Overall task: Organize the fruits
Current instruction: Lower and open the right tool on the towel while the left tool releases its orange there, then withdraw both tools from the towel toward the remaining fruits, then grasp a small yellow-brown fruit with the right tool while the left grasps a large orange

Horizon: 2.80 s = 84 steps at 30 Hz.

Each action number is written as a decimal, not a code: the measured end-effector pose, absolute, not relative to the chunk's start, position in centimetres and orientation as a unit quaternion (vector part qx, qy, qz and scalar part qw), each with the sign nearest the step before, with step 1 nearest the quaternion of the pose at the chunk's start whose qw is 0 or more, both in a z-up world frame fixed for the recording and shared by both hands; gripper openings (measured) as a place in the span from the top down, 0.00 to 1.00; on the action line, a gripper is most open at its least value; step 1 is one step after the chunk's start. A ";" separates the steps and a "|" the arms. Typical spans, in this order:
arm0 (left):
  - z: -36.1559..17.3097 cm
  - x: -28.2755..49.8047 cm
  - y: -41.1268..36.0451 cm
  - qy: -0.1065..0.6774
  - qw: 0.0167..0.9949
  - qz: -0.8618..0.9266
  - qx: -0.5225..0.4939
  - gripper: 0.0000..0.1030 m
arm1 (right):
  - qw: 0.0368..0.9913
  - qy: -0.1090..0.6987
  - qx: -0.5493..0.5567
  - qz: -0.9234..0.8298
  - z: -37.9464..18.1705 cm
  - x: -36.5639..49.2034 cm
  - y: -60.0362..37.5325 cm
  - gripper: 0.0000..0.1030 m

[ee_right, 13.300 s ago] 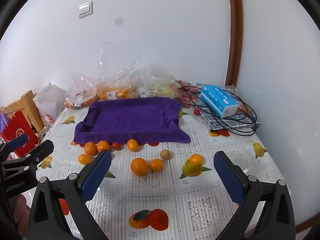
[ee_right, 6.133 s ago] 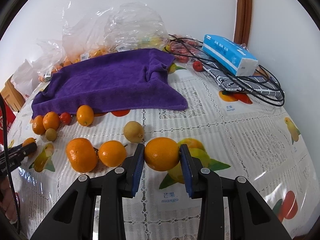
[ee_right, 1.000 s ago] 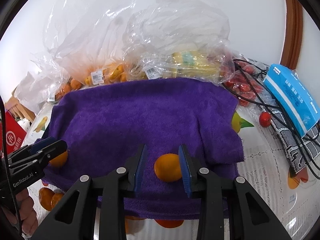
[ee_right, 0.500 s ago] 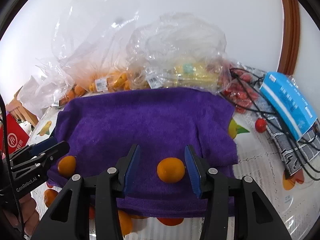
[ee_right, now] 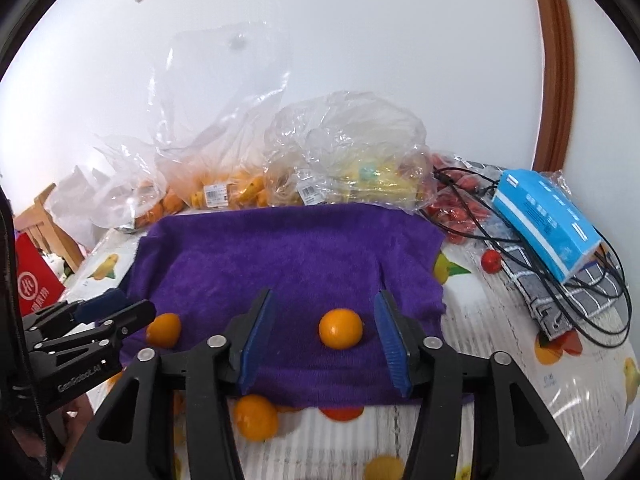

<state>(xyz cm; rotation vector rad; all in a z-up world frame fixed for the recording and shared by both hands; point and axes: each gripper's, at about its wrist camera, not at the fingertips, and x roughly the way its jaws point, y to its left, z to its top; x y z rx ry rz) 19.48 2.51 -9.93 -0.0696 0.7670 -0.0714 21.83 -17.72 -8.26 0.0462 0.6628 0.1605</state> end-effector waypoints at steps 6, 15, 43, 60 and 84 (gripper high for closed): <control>-9.3 16.7 2.7 0.370 0.928 -0.034 -0.029 0.54 | 0.939 0.331 0.051 0.074 -7.5 19.4 -19.3 0.46; -8.3 12.7 2.5 0.367 0.929 -0.048 -0.024 0.54 | 0.948 0.313 0.034 0.044 -6.2 14.7 -19.9 0.38; -11.6 9.1 6.3 0.413 0.908 -0.028 -0.064 0.54 | 0.931 0.359 0.056 0.048 -9.9 11.2 -21.6 0.40; -12.5 10.9 6.7 0.421 0.904 -0.024 -0.070 0.54 | 0.909 0.410 0.059 0.043 -13.7 14.9 -22.1 0.69; -13.9 13.5 5.3 0.445 0.892 -0.048 -0.060 0.54 | 0.899 0.429 0.074 0.046 -16.0 17.5 -23.4 0.73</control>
